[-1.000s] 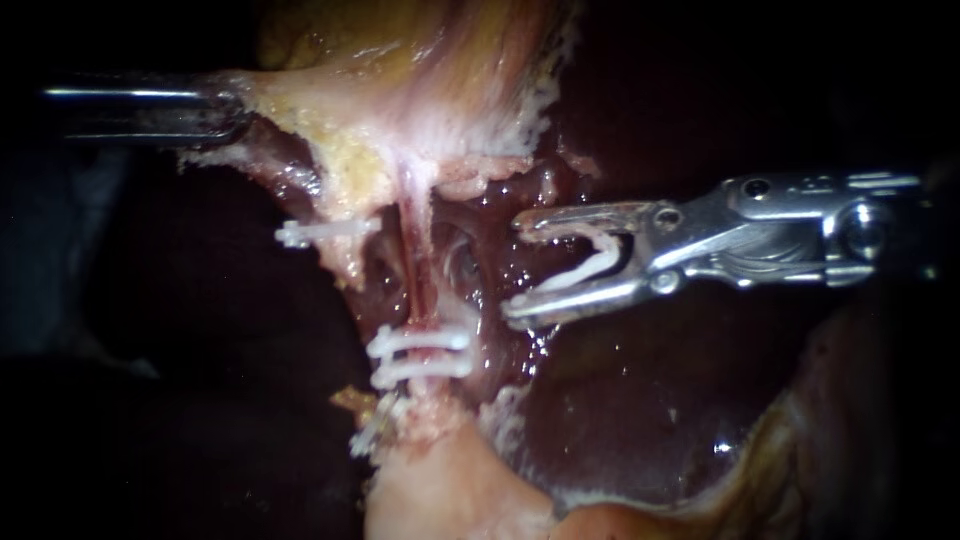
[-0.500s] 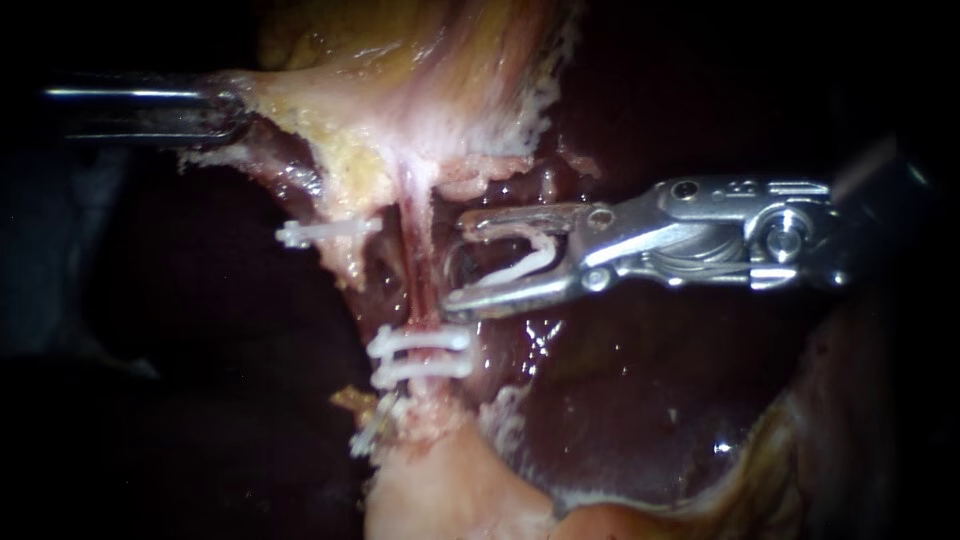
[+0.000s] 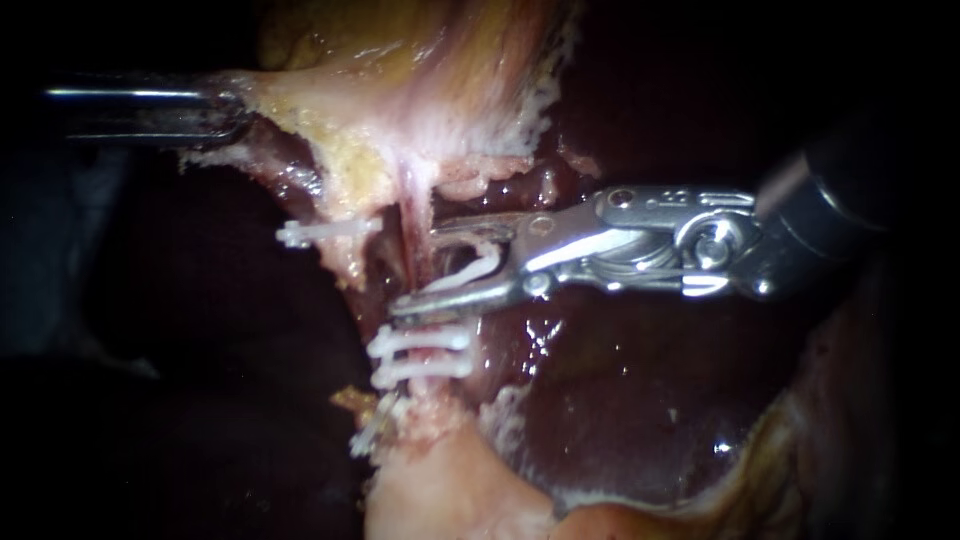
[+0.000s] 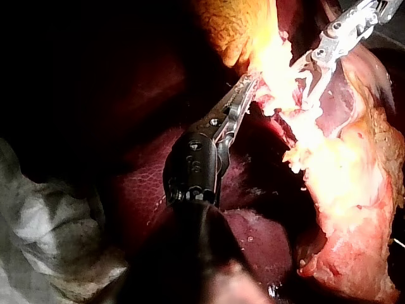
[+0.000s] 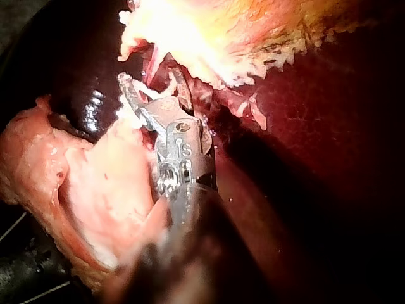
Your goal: Clipping third clip right tube
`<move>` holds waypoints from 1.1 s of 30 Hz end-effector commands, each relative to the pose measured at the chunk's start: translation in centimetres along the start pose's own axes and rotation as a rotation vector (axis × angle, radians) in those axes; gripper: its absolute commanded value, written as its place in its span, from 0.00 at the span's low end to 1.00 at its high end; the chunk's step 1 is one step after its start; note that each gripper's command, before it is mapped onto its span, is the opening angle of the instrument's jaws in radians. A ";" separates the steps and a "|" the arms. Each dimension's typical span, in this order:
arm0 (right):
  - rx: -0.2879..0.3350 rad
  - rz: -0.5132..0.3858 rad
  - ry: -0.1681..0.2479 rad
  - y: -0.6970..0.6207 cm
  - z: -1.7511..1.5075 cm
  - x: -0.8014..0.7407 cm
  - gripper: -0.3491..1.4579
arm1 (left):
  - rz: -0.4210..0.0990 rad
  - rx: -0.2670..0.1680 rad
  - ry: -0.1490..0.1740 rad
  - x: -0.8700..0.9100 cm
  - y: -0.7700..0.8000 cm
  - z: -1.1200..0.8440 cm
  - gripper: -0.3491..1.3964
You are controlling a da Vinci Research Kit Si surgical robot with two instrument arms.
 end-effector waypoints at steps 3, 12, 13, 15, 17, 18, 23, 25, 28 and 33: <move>0.013 0.012 0.021 0.01 0.06 0.02 0.47 | 0.000 0.000 0.000 0.00 0.00 0.00 0.00; 0.102 0.053 0.102 -0.02 0.04 0.07 0.47 | 0.000 -0.001 0.000 0.00 -0.02 -0.01 0.00; 0.113 0.057 0.112 -0.03 0.02 0.08 0.47 | 0.000 -0.001 0.000 0.00 -0.02 -0.01 0.00; 0.135 0.066 0.126 -0.07 -0.02 0.12 0.47 | 0.000 -0.002 0.003 0.00 -0.04 -0.01 0.00; 0.162 0.070 0.145 -0.12 -0.06 0.18 0.46 | 0.000 -0.002 0.003 -0.01 -0.05 -0.01 0.00; 0.173 0.070 0.152 -0.14 -0.08 0.20 0.46 | 0.000 -0.002 0.002 -0.01 -0.06 -0.02 0.00; 0.225 0.071 0.186 -0.27 -0.16 0.38 0.45 | 0.000 0.002 0.000 -0.01 -0.09 -0.02 0.00; 0.236 0.077 0.190 -0.32 -0.17 0.43 0.45 | 0.000 0.002 0.000 -0.01 -0.09 -0.02 0.00; 0.247 0.077 0.201 -0.35 -0.17 0.47 0.44 | 0.001 0.002 0.001 -0.02 -0.09 -0.02 0.00; 0.237 0.110 0.201 -0.32 -0.18 0.49 0.43 | 0.001 0.002 0.001 -0.02 -0.09 -0.02 0.00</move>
